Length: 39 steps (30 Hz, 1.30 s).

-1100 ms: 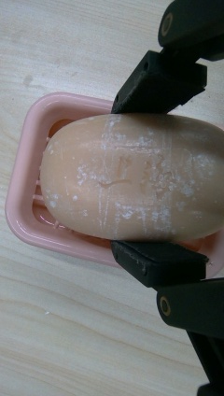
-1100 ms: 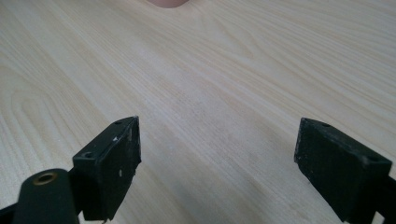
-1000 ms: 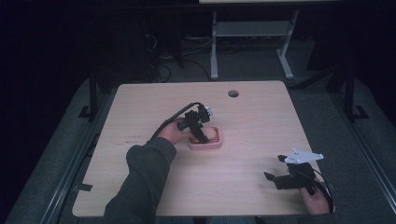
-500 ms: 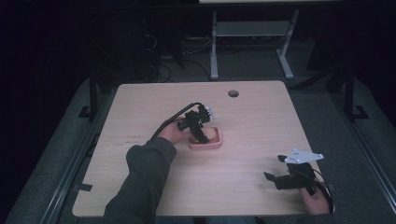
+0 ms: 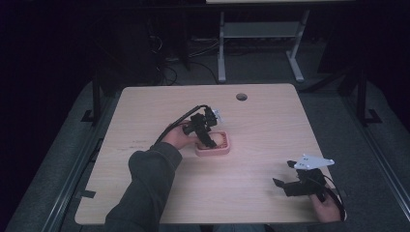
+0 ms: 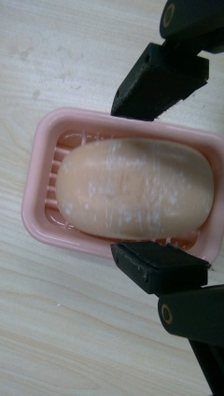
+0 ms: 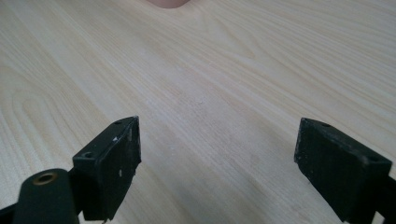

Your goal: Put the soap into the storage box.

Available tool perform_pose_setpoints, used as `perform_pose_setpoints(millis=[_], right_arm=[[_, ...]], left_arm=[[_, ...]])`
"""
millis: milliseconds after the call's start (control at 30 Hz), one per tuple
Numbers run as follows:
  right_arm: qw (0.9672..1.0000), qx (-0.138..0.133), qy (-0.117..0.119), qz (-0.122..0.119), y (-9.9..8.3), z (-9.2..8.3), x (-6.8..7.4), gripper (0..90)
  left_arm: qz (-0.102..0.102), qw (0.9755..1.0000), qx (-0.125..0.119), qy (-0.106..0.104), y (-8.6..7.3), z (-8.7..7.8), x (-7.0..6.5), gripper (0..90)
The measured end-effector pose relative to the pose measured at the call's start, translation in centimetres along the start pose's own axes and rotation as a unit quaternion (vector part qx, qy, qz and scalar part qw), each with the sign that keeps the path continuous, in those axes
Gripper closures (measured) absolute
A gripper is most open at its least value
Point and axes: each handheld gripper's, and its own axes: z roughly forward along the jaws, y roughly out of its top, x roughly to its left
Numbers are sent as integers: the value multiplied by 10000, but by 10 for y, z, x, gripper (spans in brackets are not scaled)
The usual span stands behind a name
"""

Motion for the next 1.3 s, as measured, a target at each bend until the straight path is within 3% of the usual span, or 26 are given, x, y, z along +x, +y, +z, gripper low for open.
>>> perform_pose_setpoints(millis=[300, 400, 1133, 1300], right_arm=[[10000, 2, -22, -27, 0, 0, -1, 141], [10000, 4, -29, -48, 0, 1, -2, 141], [9999, 50, -102, 34, 1, 3, -4, 141], [9999, 58, -118, 38, 1, 3, -5, 141]], left_arm=[[-17, 10000, -82, 15, -6, -10, -4, 276], [-118, 9997, -205, 24, -11, -12, -8, 269], [-257, 9994, -188, 142, -39, -26, -24, 257], [-193, 9996, -140, 115, -43, -29, -28, 252]])
